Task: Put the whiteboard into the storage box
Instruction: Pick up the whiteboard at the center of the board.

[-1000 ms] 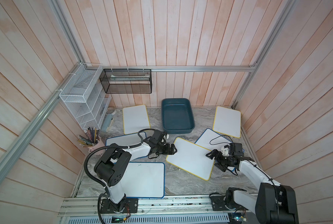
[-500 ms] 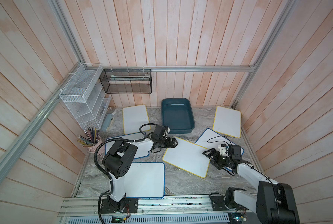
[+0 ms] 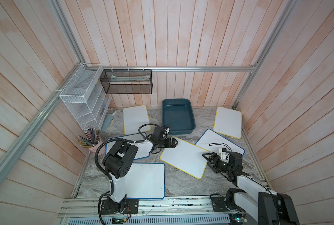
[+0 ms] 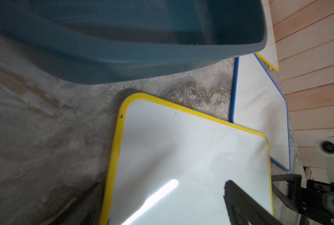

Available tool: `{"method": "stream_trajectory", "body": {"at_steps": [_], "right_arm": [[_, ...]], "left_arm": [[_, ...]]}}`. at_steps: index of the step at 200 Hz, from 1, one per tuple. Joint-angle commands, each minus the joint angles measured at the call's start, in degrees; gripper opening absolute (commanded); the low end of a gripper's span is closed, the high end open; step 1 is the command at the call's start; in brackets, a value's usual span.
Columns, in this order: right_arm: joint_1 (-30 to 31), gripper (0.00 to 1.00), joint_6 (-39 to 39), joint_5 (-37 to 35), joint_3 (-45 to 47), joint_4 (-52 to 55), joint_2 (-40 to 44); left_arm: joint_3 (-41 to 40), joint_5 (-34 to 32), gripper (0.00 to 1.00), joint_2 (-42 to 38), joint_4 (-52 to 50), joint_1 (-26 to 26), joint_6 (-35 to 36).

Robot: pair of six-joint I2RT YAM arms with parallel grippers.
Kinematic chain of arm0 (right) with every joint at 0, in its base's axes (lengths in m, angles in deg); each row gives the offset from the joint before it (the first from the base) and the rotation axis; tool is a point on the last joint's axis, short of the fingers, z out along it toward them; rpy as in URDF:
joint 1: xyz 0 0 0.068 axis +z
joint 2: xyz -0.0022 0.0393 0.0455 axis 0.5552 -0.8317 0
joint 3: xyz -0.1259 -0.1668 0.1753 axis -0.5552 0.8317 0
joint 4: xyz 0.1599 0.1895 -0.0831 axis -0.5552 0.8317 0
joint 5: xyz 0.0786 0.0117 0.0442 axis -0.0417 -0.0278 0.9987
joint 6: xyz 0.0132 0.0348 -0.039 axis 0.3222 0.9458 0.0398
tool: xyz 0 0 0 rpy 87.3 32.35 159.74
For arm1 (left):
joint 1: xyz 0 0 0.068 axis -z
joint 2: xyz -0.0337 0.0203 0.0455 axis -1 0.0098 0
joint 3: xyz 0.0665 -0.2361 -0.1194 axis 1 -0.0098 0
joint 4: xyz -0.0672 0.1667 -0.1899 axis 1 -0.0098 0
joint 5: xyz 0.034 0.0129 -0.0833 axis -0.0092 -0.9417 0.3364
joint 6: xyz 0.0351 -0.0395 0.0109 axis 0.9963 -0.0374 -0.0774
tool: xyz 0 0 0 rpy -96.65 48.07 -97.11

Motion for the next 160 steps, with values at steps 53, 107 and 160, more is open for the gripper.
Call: {"method": "stream_trajectory", "body": {"at_steps": [53,107,160], "right_arm": [[1.7,0.91,9.8,7.8,-3.0,-14.6,5.9],[5.9,0.91,11.0,5.6,-3.7,-19.0,2.3],[8.9,0.80,7.4,2.3,-6.7,-14.2,-1.2]], "left_arm": [[-2.7,3.4,0.98,1.8,-6.4,1.4,-1.3],[-2.9,3.9,0.98,1.6,-5.9,1.5,-1.5],[-3.0,4.2,0.98,1.0,-5.6,1.6,-1.6]]}}
